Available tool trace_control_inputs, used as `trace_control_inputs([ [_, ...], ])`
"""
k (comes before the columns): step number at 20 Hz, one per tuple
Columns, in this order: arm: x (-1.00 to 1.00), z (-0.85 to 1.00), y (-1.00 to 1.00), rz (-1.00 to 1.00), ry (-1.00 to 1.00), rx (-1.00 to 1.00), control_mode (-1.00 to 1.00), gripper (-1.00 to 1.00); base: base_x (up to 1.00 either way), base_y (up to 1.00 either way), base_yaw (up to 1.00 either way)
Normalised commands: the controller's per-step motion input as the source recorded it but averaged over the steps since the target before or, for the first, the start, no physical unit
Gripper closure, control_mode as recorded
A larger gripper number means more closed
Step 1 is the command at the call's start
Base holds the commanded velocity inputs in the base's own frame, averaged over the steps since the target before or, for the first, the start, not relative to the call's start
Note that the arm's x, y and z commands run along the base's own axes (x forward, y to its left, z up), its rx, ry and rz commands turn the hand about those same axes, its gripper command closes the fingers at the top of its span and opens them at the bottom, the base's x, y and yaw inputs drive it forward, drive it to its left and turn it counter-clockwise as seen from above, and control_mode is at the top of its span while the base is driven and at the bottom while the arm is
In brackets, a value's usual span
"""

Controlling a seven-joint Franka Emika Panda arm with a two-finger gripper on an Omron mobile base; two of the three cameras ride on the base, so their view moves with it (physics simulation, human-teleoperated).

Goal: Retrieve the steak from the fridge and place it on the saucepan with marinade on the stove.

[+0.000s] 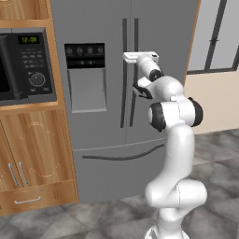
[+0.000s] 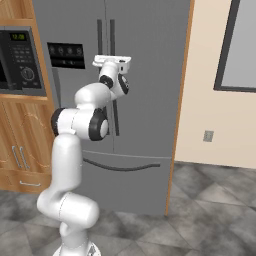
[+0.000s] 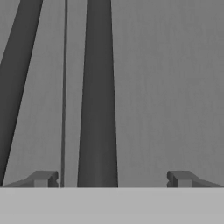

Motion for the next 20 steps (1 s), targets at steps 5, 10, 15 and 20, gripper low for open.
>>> trace_control_inputs([
  [5,0.0,0.0,0.0,0.0,0.0,0.0,-1.0,1.0,0.0,0.0,0.0],
  [10,0.0,0.0,0.0,0.0,0.0,0.0,-1.0,1.0,0.0,0.0,0.0],
  [15,-0.14,0.0,0.0,0.0,0.0,0.0,-1.0,1.0,0.0,0.0,0.0],
  [20,-0.49,0.0,-0.16,0.0,0.0,0.0,-1.0,1.0,0.0,0.0,0.0],
])
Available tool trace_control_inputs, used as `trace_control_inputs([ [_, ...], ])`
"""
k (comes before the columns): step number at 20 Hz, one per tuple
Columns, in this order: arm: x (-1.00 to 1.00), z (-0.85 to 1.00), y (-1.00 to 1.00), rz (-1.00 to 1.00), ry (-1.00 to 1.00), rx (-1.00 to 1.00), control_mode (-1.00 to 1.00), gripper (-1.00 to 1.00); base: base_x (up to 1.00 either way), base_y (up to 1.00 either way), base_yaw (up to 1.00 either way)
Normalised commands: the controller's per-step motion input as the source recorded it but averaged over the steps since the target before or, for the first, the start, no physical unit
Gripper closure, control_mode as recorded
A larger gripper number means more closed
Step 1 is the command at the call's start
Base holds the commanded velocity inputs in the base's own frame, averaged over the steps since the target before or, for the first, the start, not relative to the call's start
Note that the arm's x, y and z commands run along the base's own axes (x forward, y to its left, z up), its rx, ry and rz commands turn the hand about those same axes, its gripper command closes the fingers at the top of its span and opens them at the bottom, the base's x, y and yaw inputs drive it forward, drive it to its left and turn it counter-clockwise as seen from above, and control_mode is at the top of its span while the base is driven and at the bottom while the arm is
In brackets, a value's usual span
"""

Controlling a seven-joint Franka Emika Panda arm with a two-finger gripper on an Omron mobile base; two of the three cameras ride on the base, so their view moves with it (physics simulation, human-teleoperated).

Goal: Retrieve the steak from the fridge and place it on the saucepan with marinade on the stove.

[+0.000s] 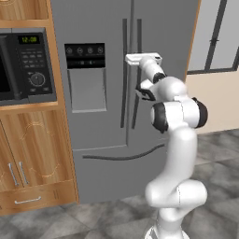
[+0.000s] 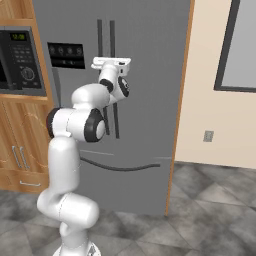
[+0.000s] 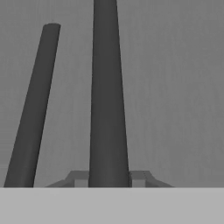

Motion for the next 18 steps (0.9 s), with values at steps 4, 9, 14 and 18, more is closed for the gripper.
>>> trace_control_inputs([
  [4,-0.67,0.0,-0.34,0.0,0.01,0.0,-1.0,1.0,0.0,0.0,0.0],
  [9,-0.8,0.0,-0.48,0.0,0.0,0.0,-1.0,1.0,0.0,0.0,0.0],
  [14,-0.77,0.0,-0.67,0.02,0.0,0.0,-1.0,1.0,0.0,0.0,0.0],
  [18,-0.64,0.0,-0.63,0.04,0.0,0.0,-1.0,1.0,0.0,0.0,0.0],
])
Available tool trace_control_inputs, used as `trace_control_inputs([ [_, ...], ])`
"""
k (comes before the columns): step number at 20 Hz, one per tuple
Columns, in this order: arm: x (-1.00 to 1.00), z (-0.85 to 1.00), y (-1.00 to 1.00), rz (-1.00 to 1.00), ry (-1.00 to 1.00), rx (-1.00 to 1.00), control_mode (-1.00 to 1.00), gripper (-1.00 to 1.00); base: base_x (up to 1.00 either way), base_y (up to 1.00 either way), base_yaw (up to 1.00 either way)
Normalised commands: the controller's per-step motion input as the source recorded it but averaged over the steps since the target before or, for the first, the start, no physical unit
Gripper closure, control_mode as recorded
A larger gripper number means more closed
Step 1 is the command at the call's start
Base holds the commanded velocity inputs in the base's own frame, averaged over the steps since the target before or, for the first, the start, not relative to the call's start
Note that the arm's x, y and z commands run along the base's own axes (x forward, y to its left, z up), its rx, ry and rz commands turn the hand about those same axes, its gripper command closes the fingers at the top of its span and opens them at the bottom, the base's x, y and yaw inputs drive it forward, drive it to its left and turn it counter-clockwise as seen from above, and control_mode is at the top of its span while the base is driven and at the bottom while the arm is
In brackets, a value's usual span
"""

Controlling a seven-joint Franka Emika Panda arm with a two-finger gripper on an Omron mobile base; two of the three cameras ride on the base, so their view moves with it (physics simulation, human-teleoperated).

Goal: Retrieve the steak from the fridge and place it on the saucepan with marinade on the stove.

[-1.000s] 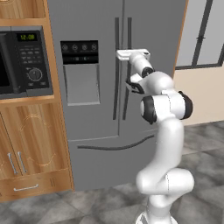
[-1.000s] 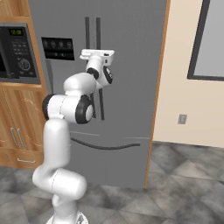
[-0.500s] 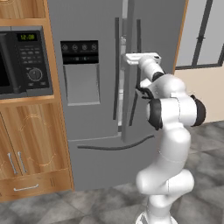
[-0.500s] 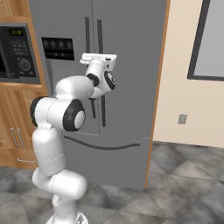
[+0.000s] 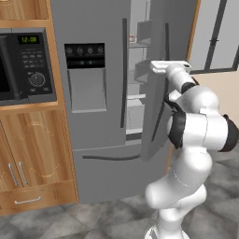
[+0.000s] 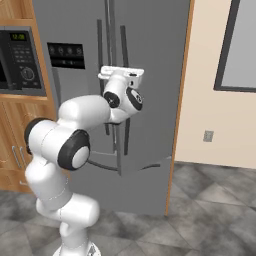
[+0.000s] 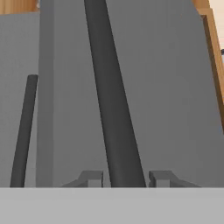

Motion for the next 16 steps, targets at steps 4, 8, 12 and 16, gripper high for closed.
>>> trace_control_inputs([
  [4,-0.39,0.0,-0.55,0.03,0.0,0.01,-1.0,1.0,0.0,0.0,0.0],
  [8,-0.23,0.0,-0.46,0.04,0.01,0.02,-1.0,1.0,0.0,0.0,0.0],
  [12,-0.15,0.0,-0.56,0.04,0.0,0.02,-1.0,1.0,0.0,0.0,0.0],
  [16,-0.25,0.0,-0.78,0.06,0.0,0.03,-1.0,1.0,0.0,0.0,0.0],
])
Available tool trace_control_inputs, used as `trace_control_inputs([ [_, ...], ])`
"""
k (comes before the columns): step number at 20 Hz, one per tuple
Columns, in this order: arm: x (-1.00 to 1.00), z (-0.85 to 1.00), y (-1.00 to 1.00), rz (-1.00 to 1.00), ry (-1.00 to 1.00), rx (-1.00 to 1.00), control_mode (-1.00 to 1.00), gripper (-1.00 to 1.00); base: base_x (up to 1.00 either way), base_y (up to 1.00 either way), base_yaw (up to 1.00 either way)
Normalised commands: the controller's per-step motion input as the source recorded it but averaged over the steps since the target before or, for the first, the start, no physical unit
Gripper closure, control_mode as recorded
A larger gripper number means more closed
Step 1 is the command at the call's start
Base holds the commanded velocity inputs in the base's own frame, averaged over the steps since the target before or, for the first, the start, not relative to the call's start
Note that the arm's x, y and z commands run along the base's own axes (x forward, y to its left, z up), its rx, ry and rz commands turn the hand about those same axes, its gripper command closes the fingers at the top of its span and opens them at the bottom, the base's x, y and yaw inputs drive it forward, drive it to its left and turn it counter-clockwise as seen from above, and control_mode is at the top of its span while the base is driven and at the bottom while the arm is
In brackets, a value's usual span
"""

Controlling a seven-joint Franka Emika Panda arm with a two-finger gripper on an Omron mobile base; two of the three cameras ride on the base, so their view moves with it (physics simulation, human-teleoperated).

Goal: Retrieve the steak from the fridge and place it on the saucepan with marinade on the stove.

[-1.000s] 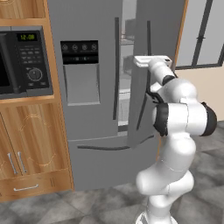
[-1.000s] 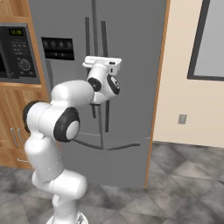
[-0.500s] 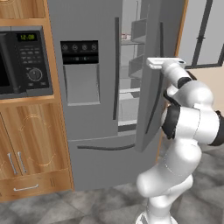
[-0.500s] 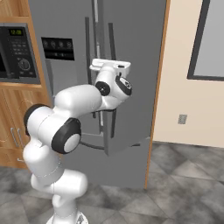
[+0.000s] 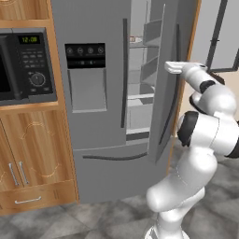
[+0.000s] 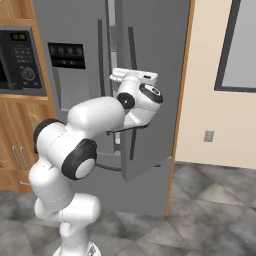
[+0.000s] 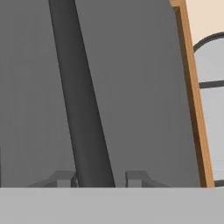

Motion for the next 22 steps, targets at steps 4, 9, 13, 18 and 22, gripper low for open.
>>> trace_control_inputs([
  [4,-0.29,0.0,-0.8,0.07,0.0,0.05,-1.0,1.0,0.0,0.0,0.0],
  [9,-0.37,0.0,-0.82,0.07,0.0,0.07,-1.0,1.0,0.0,0.0,0.0],
  [13,-0.28,0.02,-0.74,0.06,0.0,0.06,-1.0,1.0,0.0,0.0,0.0],
  [18,-0.04,0.0,-0.49,0.02,0.0,0.01,-1.0,1.0,0.0,0.0,0.0],
  [22,0.0,0.0,0.0,0.0,0.0,0.0,-1.0,1.0,0.0,0.0,0.0],
])
